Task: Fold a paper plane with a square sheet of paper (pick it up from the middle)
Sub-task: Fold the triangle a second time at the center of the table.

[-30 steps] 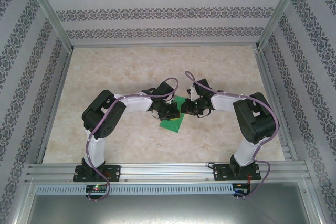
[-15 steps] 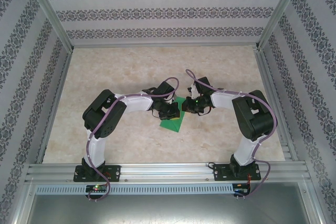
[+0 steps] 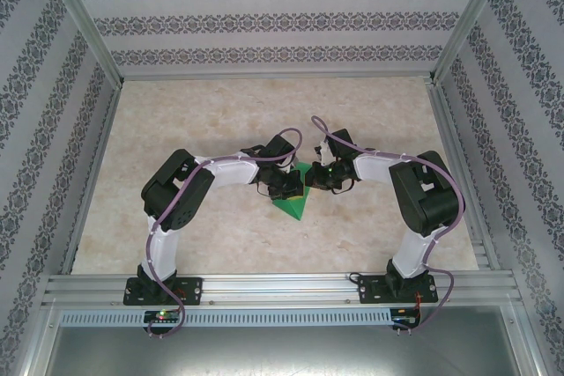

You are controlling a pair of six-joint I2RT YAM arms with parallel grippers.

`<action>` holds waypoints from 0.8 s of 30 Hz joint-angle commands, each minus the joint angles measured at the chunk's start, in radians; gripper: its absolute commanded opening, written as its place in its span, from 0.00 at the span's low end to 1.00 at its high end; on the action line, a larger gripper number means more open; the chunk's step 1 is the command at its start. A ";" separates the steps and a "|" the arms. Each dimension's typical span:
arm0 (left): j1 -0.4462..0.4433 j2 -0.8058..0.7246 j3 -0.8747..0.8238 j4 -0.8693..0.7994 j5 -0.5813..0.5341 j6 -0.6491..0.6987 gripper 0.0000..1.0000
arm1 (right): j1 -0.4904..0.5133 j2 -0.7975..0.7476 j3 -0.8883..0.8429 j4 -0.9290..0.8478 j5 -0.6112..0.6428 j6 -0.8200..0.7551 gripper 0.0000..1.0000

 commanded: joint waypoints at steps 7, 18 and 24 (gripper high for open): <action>-0.012 0.013 0.030 -0.125 -0.085 0.073 0.10 | -0.001 0.027 -0.023 -0.032 0.033 -0.035 0.13; -0.012 0.012 0.026 -0.133 -0.098 0.083 0.10 | -0.002 0.017 -0.027 -0.031 0.032 -0.037 0.13; -0.013 0.025 0.022 -0.125 -0.094 0.088 0.11 | -0.002 0.013 -0.030 -0.030 0.030 -0.039 0.13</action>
